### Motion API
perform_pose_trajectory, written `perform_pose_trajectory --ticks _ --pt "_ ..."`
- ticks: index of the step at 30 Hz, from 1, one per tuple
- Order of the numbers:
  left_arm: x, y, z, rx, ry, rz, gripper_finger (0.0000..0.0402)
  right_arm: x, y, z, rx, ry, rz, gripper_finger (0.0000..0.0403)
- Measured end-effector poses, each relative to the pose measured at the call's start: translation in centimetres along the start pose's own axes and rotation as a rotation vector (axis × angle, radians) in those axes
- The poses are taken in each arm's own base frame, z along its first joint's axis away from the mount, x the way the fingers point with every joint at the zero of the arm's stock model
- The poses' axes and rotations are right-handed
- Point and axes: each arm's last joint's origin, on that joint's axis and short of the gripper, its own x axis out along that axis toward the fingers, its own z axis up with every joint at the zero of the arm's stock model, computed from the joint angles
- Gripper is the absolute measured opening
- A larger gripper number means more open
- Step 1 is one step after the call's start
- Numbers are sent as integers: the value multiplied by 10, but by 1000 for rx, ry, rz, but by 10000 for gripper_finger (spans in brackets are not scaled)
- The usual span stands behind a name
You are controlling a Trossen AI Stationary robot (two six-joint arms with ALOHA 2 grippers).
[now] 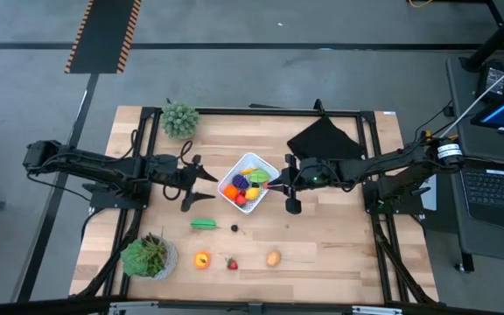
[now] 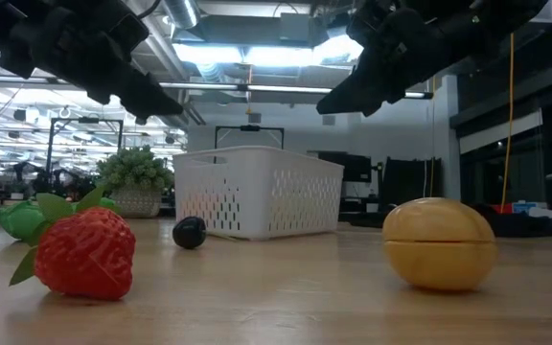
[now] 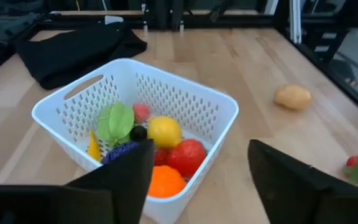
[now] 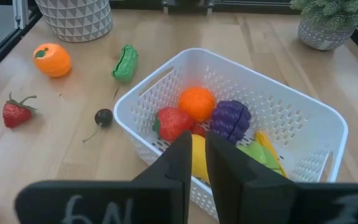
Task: Pick and placing Produce into tupperware
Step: Put the peas into the white bin
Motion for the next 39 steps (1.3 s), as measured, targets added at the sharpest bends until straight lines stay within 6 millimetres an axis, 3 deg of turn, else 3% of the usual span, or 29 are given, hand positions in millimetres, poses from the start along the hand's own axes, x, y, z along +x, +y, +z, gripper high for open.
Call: perform_pose_trajectory --ticks 5,11,15,20,27,32,39 --pt "0 -3 3 -40 -30 -19 287 0 0 0 0 2 0 49" --pt "0 -12 9 -18 3 -59 290 0 6 -2 -12 20 21 49" --pt "0 -23 25 32 65 -13 290 -1 18 -5 -36 37 63 48" --pt "4 -39 41 89 235 73 290 -2 28 -12 -82 53 94 48" --pt "26 -64 56 75 455 79 290 -2 31 -11 -82 50 103 48" --pt "41 -79 57 20 655 133 290 -3 35 -12 -92 54 117 48" --pt "51 -113 56 -62 809 183 290 -3 38 -14 -98 70 126 49"
